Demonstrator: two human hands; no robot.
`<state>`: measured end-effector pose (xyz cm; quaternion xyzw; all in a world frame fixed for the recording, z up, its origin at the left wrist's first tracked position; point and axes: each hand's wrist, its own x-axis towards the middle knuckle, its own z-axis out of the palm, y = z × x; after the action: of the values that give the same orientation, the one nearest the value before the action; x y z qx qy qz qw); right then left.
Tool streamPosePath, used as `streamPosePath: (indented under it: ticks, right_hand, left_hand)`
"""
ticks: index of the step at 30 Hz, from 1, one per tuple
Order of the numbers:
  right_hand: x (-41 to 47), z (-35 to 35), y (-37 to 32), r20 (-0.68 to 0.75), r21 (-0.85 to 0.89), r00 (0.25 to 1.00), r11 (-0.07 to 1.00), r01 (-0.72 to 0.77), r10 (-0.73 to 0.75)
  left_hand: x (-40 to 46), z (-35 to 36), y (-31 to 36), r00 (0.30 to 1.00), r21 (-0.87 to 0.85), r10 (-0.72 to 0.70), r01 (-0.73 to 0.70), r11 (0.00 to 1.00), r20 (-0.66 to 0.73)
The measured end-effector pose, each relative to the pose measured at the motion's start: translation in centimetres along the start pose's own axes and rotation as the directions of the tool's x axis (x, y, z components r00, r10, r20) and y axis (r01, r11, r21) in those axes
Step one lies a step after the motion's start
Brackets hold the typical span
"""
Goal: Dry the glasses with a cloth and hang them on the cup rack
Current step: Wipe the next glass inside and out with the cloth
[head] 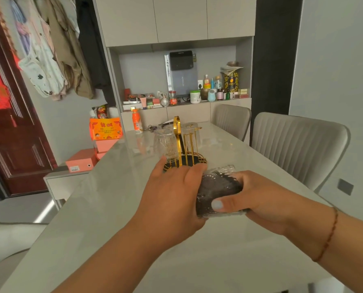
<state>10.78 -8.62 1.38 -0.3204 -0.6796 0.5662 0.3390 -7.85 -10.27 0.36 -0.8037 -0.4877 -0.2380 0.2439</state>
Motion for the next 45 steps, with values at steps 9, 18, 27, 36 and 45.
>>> streamPosePath:
  ticks: [9, 18, 27, 36, 45]
  right_hand:
    - [-1.5, -1.7, -1.7, -0.097, -0.001, 0.99, 0.994, 0.106, -0.106]
    - [-1.8, -1.3, -3.2, -0.21, 0.232, 0.977, 0.97, 0.077, -0.028]
    - [0.9, 3.0, -1.1, -0.502, -0.309, 0.831, 0.947, 0.087, -0.241]
    - [2.3, 3.0, -0.3, -0.595, -0.522, 0.571, 0.812, 0.261, -0.566]
    - [1.9, 1.7, -2.2, -0.42, -0.417, 0.637, 0.76, 0.498, -0.647]
  left_hand:
    - [-0.2, 0.3, -1.1, 0.99, -0.018, -0.068, 0.066, 0.998, -0.123]
    - [-1.0, 0.7, -1.0, 0.971, -0.082, -0.204, 0.195, 0.977, -0.124]
    - [-0.6, 1.5, 1.0, 0.955, 0.078, -0.272, 0.282, 0.956, -0.116]
    - [-0.2, -1.2, 2.6, 0.863, -0.568, -0.444, 0.497, 0.656, 0.242]
    - [-0.7, 0.6, 1.3, 0.798, -0.533, 0.246, 0.562, -0.633, 0.55]
